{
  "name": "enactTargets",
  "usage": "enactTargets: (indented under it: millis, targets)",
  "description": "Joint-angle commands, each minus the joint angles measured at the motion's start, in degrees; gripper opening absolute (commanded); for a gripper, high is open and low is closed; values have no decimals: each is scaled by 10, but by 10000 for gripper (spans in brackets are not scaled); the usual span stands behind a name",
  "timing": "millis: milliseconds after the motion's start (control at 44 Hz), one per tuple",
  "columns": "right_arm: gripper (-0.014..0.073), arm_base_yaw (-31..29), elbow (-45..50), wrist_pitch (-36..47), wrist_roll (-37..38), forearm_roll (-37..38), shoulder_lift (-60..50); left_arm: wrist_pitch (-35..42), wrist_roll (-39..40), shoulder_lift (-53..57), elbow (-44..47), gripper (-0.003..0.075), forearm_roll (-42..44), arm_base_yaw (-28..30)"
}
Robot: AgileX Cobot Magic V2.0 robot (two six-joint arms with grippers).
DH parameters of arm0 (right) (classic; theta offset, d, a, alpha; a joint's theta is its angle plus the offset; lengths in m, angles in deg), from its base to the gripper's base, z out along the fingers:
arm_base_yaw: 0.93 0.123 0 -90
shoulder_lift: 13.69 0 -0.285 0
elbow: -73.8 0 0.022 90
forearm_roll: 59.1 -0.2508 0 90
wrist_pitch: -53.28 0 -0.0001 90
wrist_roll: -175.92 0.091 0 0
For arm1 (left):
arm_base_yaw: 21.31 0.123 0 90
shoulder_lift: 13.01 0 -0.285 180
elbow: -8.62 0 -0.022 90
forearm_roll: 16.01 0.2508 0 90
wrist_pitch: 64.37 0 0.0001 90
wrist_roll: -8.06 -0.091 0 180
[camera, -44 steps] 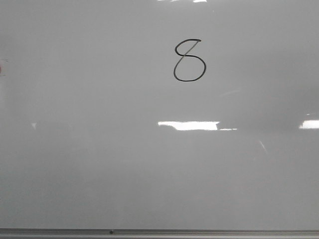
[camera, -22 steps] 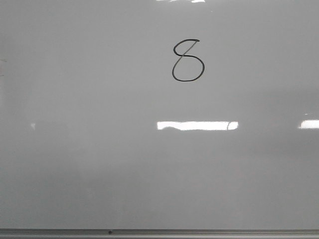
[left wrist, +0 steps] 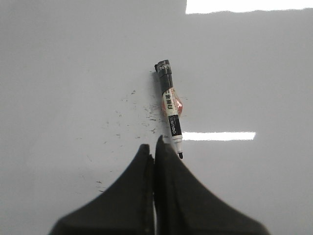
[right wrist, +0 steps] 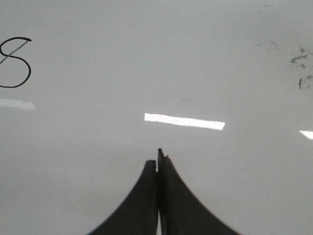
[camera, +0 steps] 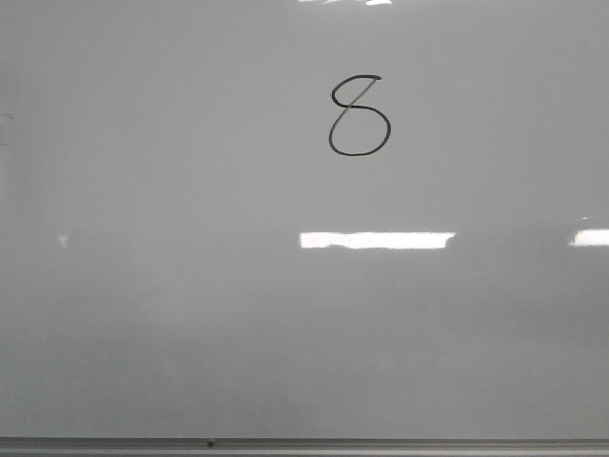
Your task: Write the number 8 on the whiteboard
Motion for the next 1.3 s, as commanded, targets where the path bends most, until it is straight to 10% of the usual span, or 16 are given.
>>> enactTargets:
  millis: [0, 1274]
  targets:
    - [-116, -15, -2, 58, -5, -1, -10, 47, 4, 12, 1, -19, -1, 1]
    - [-116, -22, -2, 87, 14, -41, -10, 47, 4, 12, 1, -19, -1, 1]
